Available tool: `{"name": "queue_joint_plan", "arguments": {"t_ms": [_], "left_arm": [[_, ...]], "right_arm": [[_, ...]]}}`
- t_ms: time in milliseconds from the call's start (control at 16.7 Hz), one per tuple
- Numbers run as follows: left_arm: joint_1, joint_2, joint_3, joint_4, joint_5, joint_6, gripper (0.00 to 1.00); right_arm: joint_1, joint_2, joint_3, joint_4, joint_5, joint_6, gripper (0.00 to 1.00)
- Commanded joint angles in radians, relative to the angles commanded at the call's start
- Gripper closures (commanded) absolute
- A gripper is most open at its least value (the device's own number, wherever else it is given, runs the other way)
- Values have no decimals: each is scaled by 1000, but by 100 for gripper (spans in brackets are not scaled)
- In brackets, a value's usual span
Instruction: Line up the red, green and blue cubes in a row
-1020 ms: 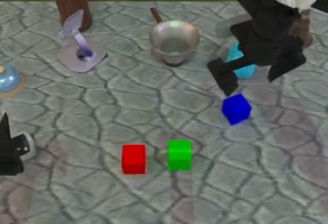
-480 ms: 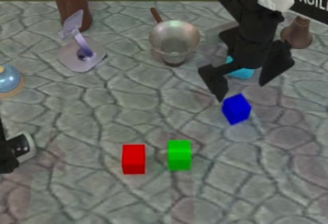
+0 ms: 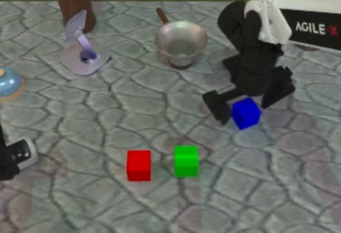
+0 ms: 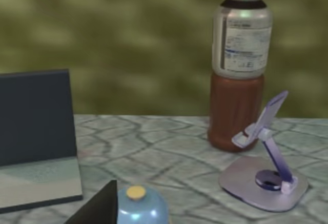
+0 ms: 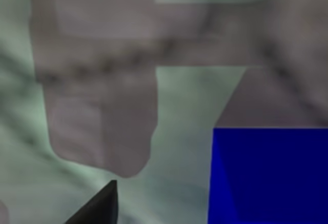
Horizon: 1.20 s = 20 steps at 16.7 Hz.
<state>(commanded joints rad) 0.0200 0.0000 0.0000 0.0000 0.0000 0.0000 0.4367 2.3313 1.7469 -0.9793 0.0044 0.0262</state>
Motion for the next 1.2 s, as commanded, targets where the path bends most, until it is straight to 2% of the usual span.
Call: {"name": "queue_joint_plan", "arguments": {"t_ms": [300, 1080, 1200], "left_arm": [[0, 0, 0, 0, 0, 0, 0], [0, 0, 0, 0, 0, 0, 0], [0, 0, 0, 0, 0, 0, 0]], "right_arm": [[1, 15, -24, 32, 0, 1, 0], [1, 15, -24, 32, 0, 1, 98], [1, 15, -24, 32, 0, 1, 100]]}}
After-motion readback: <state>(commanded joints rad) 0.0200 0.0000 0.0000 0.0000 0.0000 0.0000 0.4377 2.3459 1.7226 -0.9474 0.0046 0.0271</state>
